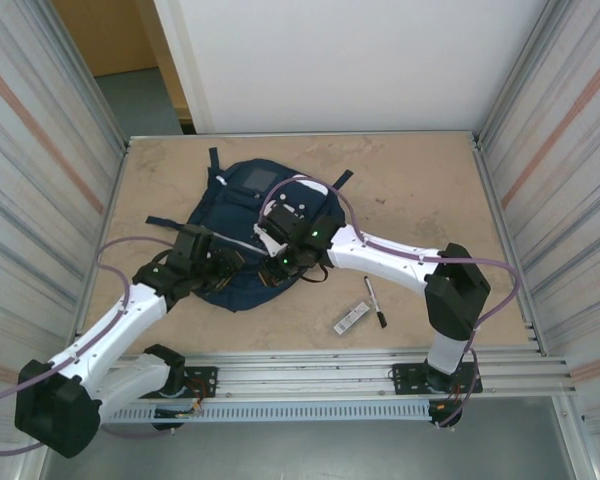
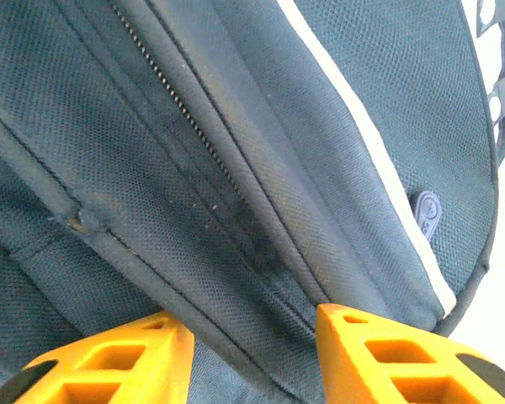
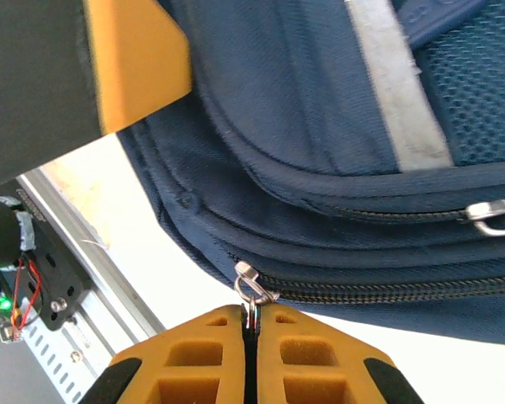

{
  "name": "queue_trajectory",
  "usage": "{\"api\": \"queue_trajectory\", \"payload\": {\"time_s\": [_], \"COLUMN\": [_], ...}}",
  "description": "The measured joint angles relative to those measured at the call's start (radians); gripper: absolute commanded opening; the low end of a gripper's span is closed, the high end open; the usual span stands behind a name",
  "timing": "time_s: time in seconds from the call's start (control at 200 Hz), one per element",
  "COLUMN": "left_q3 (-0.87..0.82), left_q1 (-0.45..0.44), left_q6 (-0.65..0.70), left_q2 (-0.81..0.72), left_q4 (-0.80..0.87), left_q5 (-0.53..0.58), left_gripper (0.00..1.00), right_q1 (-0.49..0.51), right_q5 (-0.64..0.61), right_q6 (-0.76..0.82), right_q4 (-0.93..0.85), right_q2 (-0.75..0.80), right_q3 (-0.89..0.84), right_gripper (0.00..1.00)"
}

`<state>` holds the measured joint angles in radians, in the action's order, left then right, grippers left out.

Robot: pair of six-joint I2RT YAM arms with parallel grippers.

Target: Pack books, pencil case, and school supplies into a backpack

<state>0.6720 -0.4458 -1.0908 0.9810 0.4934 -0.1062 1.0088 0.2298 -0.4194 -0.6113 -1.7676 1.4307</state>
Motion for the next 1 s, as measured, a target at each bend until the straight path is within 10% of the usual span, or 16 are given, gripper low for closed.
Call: {"api": "queue_trajectory", "payload": {"time_s": [0.06, 0.361, 0.611, 0.937, 1.002], "left_q3": [0.001, 0.001, 0.044, 0.076, 0.076], "left_q1": [0.000, 0.082, 0.293, 0.337, 0.348], "left_q6": [0.000, 0.082, 0.278, 0.436, 0.451], "left_q2": [-0.005, -0.079, -0.015, 0.024, 0.024], "left_q4": [0.001, 0.032, 0.092, 0.121, 0.132], "left_q5": [0.027, 0.026, -0.240, -0.312, -0.312], "left_gripper": [0.00, 0.00, 0.00, 0.00, 0.41], "right_q1": [0.005, -0.037, -0.209, -0.362, -0.382], "right_q5": [0.001, -0.031, -0.047, 0.008, -0.015], "right_q6": [-0.004, 0.013, 0.043, 0.055, 0.064], "right_q4": [0.008, 0.066, 0.196, 0.197, 0.186], "right_q2": [0.000, 0.031, 0.137, 0.140, 0.142], "right_q3": [0.000, -0.081, -0.256, -0.290, -0.290], "right_gripper": [0.00, 0.01, 0.15, 0.41, 0.52]}}
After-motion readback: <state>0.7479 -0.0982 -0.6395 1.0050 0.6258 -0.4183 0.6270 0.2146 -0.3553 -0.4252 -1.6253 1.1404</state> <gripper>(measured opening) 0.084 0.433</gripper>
